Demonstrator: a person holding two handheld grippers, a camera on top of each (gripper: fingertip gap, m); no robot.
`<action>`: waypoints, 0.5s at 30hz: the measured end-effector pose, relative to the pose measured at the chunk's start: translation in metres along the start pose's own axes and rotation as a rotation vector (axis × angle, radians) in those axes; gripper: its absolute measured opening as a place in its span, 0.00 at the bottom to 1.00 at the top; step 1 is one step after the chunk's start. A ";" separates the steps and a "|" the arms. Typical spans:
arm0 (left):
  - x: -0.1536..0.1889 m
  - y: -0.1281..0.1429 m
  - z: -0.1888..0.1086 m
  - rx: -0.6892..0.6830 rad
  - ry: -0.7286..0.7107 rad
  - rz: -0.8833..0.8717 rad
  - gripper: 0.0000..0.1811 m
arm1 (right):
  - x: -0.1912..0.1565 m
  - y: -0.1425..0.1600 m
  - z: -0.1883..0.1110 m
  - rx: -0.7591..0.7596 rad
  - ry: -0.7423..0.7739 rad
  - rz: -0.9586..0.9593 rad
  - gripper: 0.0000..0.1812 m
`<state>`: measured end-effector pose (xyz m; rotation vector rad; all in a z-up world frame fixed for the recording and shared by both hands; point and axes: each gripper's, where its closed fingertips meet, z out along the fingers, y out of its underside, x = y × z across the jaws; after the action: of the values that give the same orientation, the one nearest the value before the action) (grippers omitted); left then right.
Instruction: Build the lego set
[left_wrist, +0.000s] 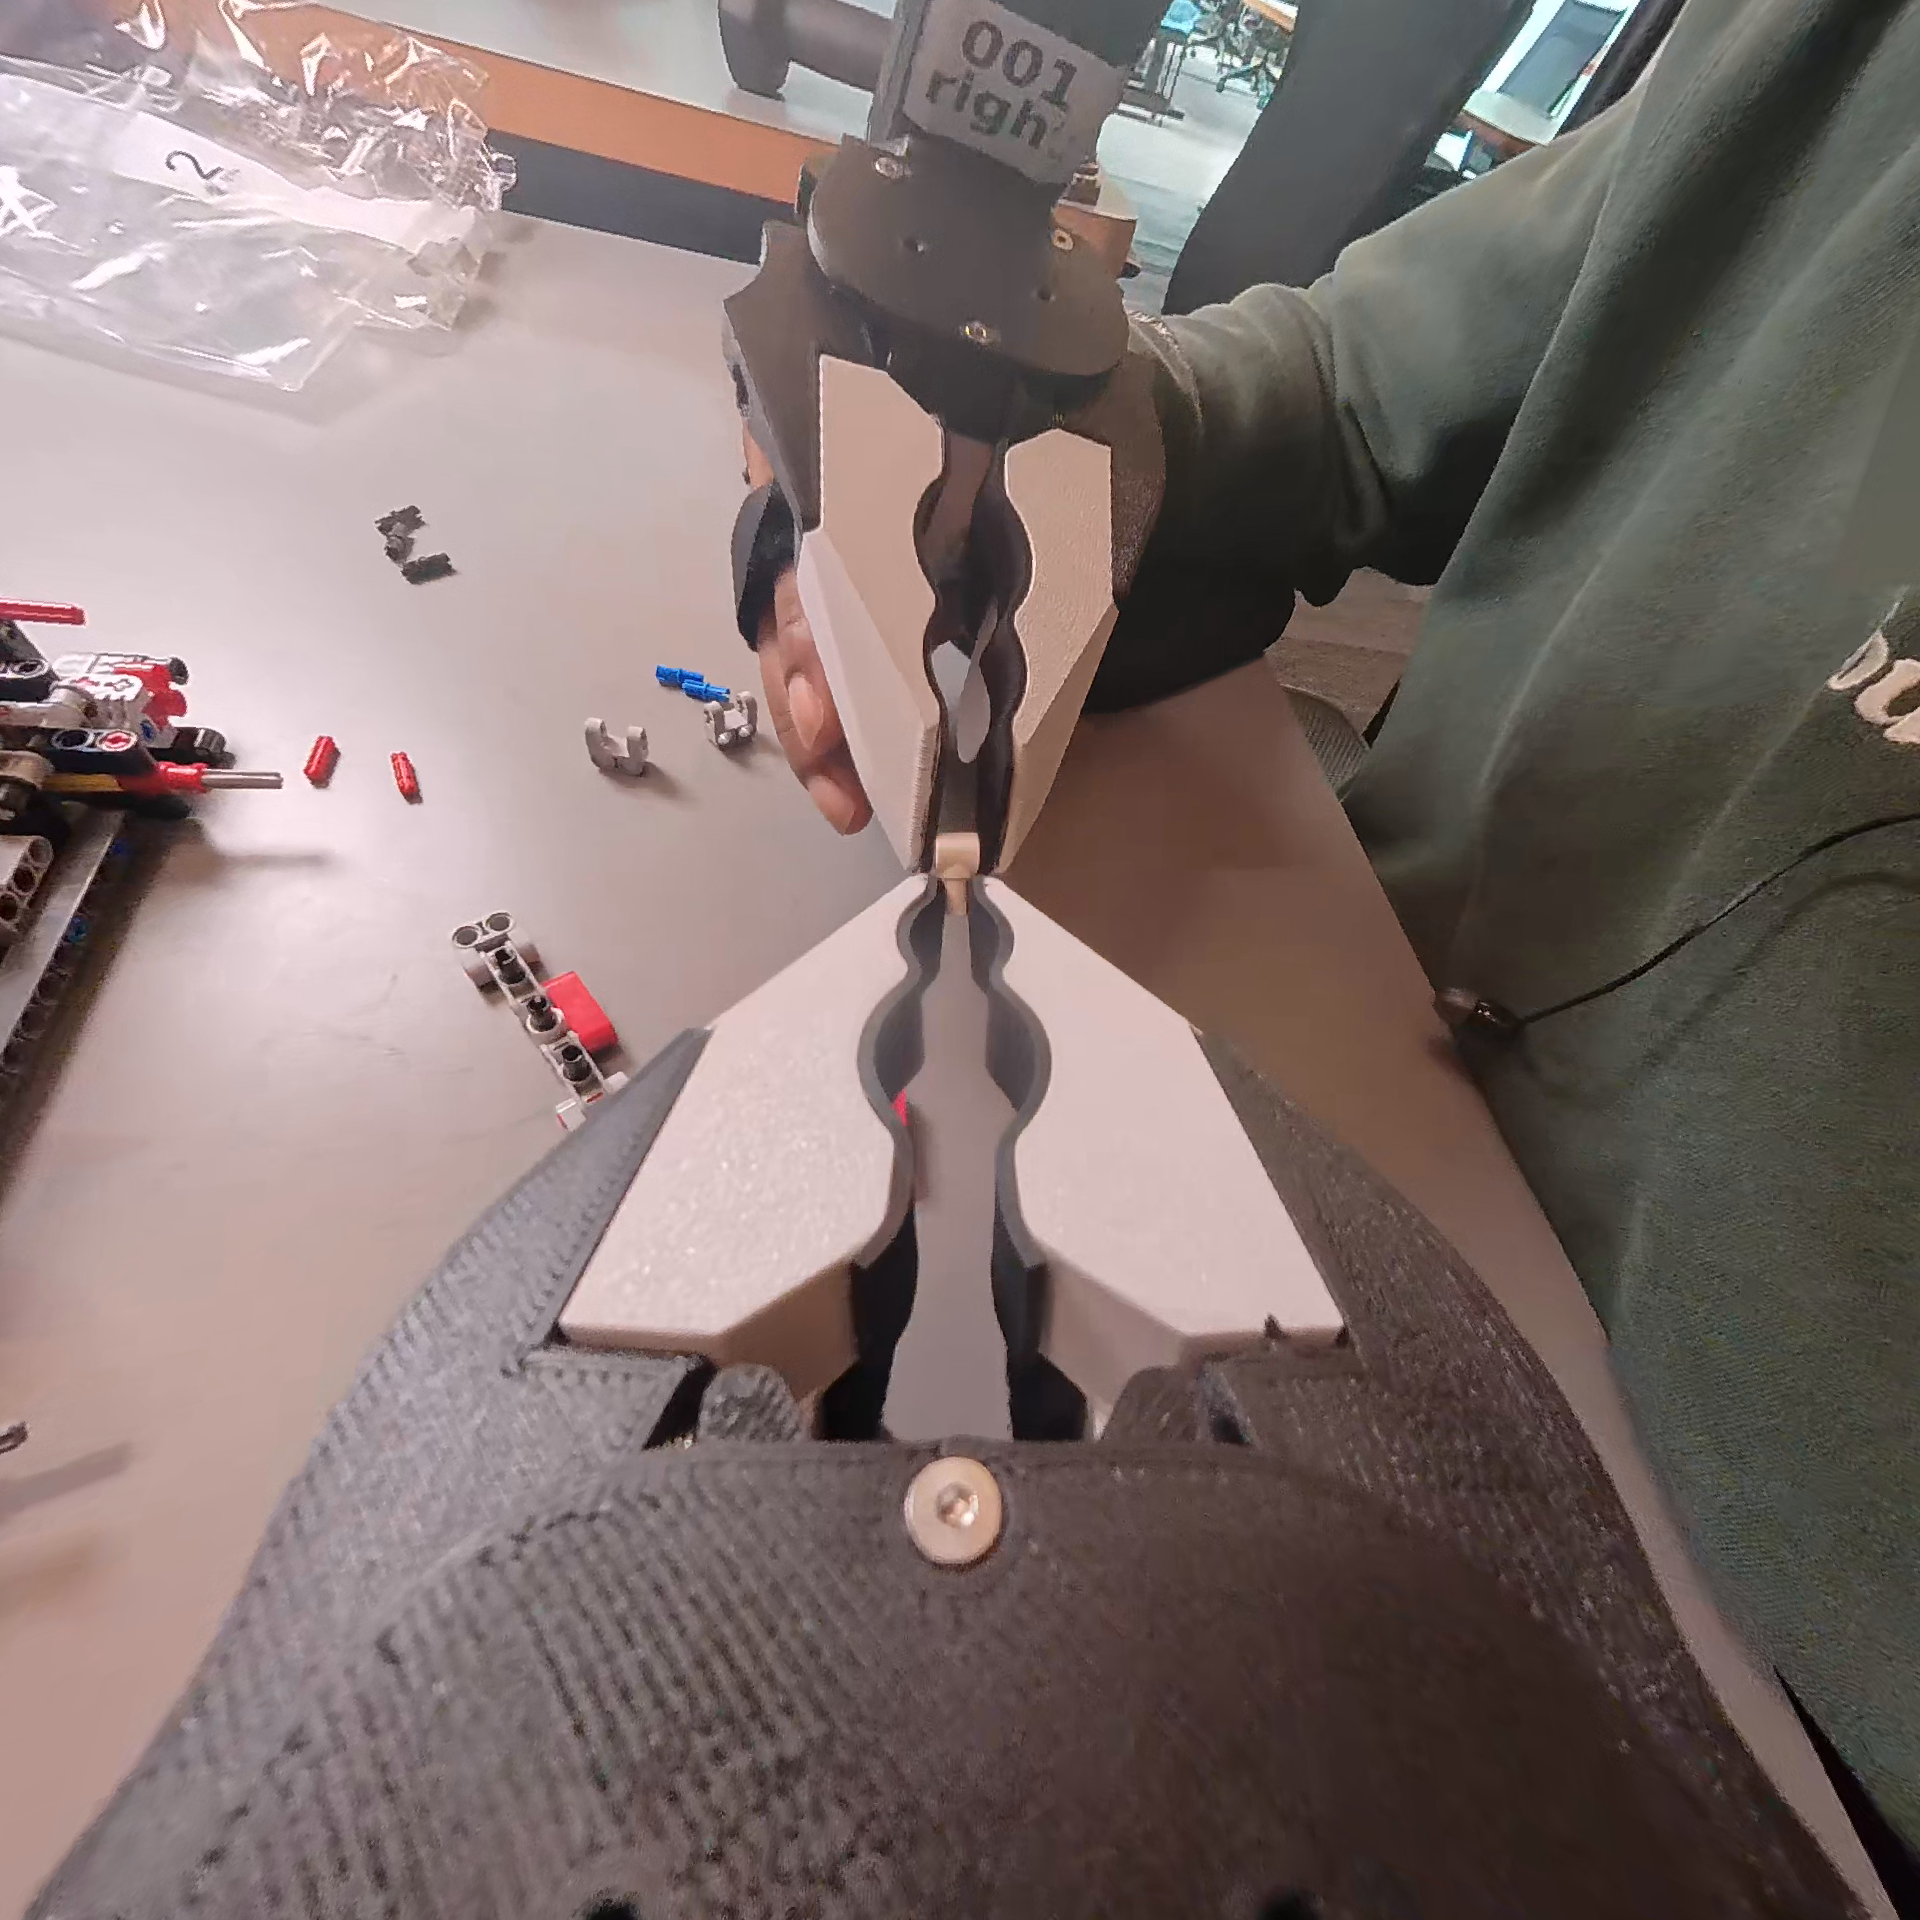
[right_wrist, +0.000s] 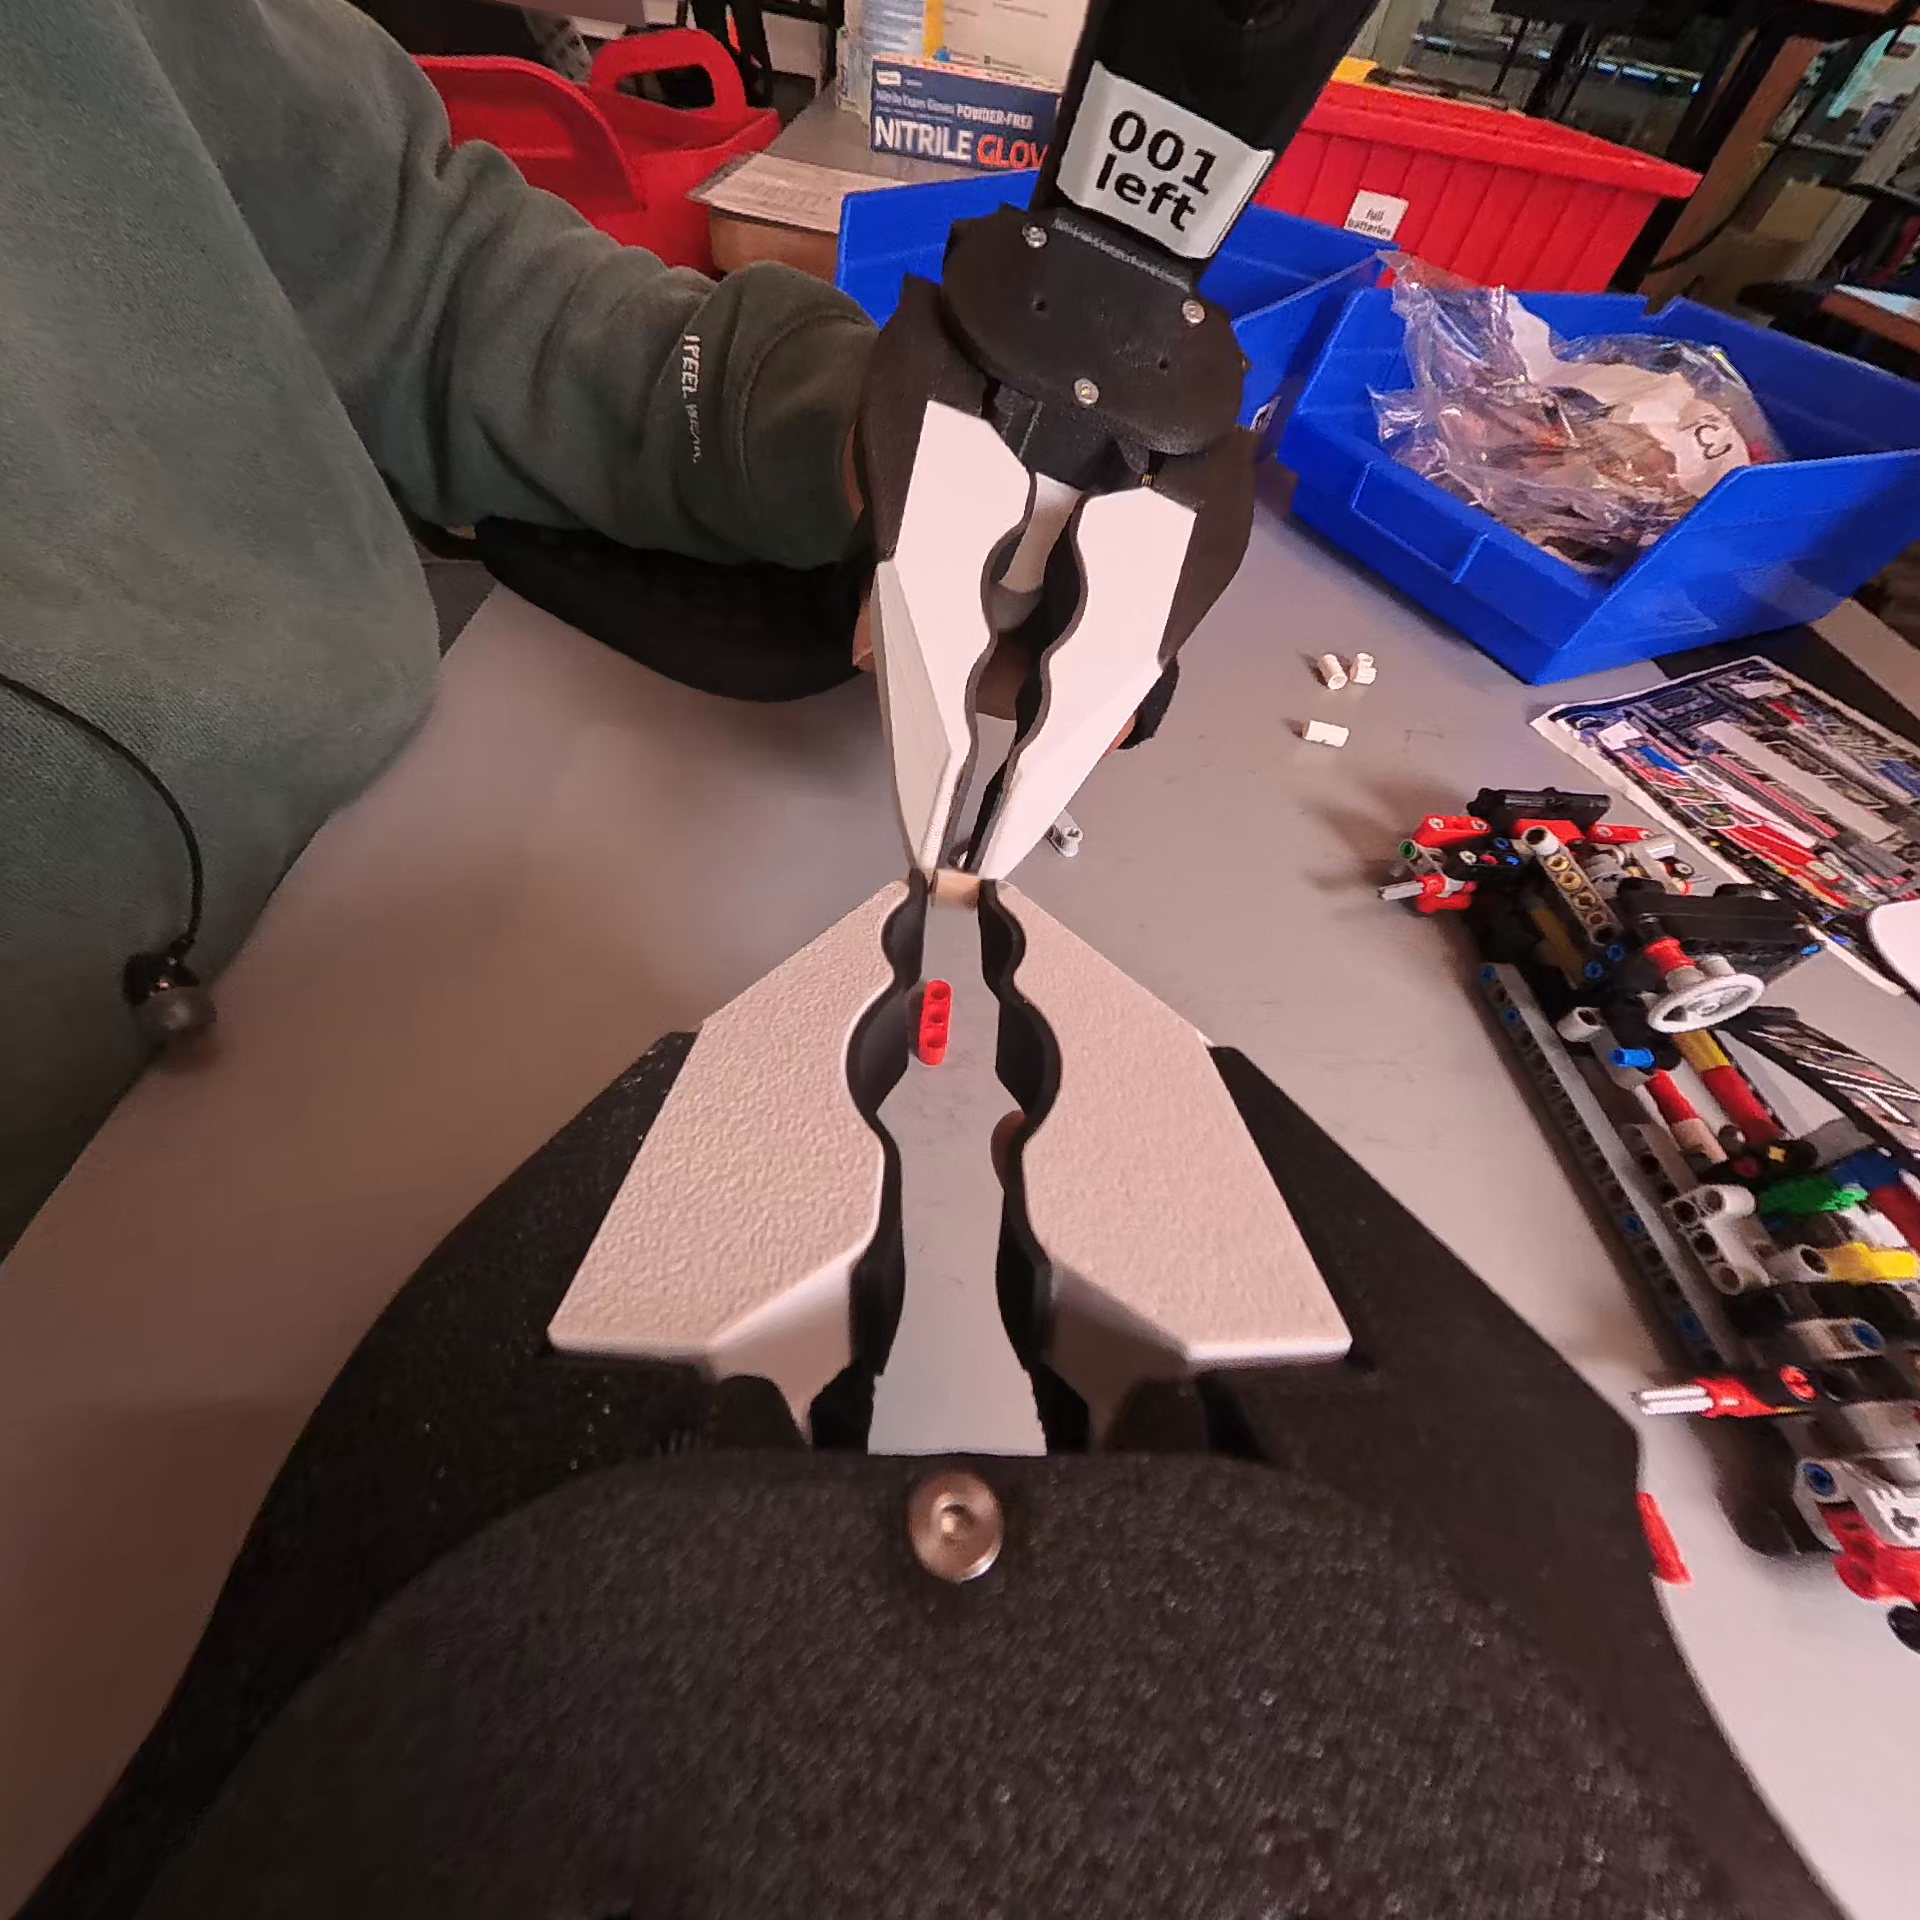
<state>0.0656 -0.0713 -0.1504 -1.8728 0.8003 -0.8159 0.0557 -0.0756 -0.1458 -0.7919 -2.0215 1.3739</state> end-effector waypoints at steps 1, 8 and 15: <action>0.000 0.002 0.001 -0.009 -0.004 0.005 0.01 | 0.000 -0.001 0.000 0.008 -0.002 0.007 0.04; -0.001 0.004 0.001 -0.023 -0.021 0.030 0.01 | 0.001 0.002 0.001 -0.016 -0.008 0.032 0.03; -0.017 0.061 -0.003 -0.330 -0.127 0.128 0.14 | 0.002 0.030 0.008 -0.185 0.000 0.058 0.03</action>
<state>0.0417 -0.0821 -0.2077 -2.1120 1.0098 -0.5004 0.0527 -0.0699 -0.1760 -0.9367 -2.1637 1.2304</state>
